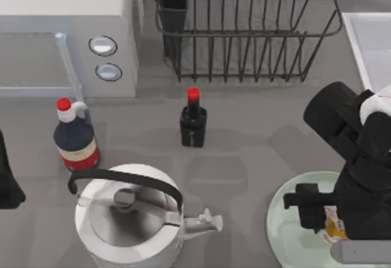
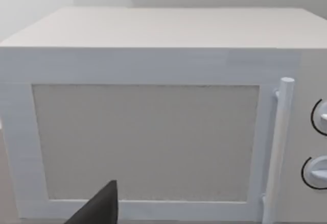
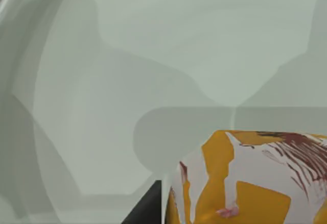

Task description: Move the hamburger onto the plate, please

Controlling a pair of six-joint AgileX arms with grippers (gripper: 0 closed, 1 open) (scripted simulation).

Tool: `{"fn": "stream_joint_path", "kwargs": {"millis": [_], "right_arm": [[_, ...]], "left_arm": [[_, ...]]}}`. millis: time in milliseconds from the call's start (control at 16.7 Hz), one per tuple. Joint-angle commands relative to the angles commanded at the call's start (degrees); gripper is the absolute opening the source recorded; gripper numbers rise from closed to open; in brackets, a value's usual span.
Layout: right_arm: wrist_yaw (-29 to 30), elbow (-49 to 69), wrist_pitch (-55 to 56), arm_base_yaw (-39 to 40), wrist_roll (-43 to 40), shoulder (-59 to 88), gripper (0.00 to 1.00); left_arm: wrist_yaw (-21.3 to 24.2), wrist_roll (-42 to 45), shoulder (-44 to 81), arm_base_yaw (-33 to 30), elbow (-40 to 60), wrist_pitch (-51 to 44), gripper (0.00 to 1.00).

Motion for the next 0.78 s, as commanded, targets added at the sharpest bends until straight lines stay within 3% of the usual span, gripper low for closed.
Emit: {"fn": "stream_joint_path", "kwargs": {"millis": [60, 780], "right_arm": [[0.00, 0.00, 0.00, 0.00, 0.00, 0.00, 0.00], [0.00, 0.00, 0.00, 0.00, 0.00, 0.00, 0.90]], "left_arm": [[0.00, 0.00, 0.00, 0.00, 0.00, 0.00, 1.00], [0.00, 0.00, 0.00, 0.00, 0.00, 0.00, 1.00]]}}
